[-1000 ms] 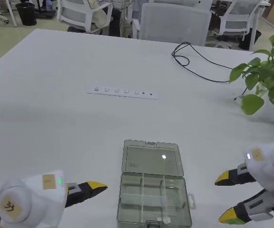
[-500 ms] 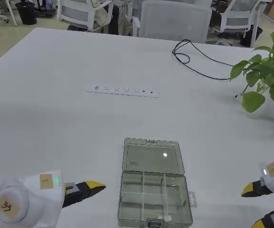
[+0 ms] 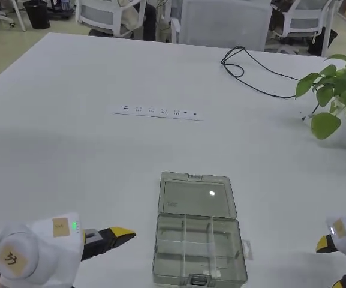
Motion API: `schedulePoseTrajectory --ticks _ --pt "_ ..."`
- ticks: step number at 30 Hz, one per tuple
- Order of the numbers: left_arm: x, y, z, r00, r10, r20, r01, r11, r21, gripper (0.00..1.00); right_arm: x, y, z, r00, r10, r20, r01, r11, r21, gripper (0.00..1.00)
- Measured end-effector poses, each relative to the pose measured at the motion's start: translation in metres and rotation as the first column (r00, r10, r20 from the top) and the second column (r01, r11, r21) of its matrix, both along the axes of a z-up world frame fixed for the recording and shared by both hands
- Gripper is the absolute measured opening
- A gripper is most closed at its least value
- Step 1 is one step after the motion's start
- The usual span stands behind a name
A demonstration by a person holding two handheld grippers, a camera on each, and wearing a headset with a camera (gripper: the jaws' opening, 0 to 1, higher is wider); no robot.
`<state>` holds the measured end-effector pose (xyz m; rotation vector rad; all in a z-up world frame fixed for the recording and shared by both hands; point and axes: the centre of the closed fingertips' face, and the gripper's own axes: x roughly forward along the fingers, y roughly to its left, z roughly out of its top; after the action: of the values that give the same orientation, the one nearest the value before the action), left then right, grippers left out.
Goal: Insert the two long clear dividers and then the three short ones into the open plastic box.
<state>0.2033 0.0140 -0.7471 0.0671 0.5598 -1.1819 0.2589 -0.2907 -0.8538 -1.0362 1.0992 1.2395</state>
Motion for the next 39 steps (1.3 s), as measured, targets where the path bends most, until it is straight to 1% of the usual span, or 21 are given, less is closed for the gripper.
schedulePoseTrajectory --ticks 4,11,14,18,27,31,34,35,39 --pt "0.0 0.0 0.0 1.0 0.002 -0.001 -0.002 1.0 0.0 0.95 0.001 -0.002 -0.006 1.0 0.01 0.002 -0.01 1.0 -0.013 0.45" --pt "0.002 0.002 0.0 1.0 0.013 -0.003 -0.013 1.0 -0.008 0.94 0.001 -0.001 -0.004 1.0 0.02 0.005 -0.02 1.0 -0.011 0.42" --pt "0.002 0.002 0.0 1.0 0.01 -0.003 -0.01 1.0 -0.006 0.94 0.002 -0.001 -0.004 1.0 0.021 0.006 -0.021 1.0 -0.014 0.37" --pt "0.002 0.003 -0.001 1.0 0.01 -0.003 -0.01 1.0 -0.006 0.94 0.001 -0.002 -0.003 1.0 0.017 0.006 -0.017 1.0 -0.017 0.33" --pt "0.002 0.004 0.0 1.0 0.013 0.0 -0.013 1.0 -0.008 0.94 0.0 -0.001 -0.003 1.0 0.018 0.015 -0.018 1.0 -0.022 0.33" --pt "0.002 0.005 0.001 1.0 0.016 0.001 -0.016 1.0 -0.007 0.94 -0.002 0.006 0.005 0.999 0.016 0.033 -0.016 1.0 0.001 0.33" --pt "0.003 0.005 0.004 1.0 0.023 -0.006 -0.023 1.0 -0.019 0.94 0.0 0.016 0.016 0.998 0.017 0.061 -0.02 0.999 0.034 0.33" --pt "0.003 0.005 0.004 1.0 0.024 -0.007 -0.024 0.999 -0.021 0.94 0.0 0.018 0.018 0.998 0.016 0.066 -0.019 0.999 0.039 0.33" --pt "0.006 0.004 0.007 1.0 0.028 -0.006 -0.028 0.999 -0.019 0.93 -0.001 0.038 0.037 0.995 0.019 0.098 -0.029 0.995 0.097 0.33"
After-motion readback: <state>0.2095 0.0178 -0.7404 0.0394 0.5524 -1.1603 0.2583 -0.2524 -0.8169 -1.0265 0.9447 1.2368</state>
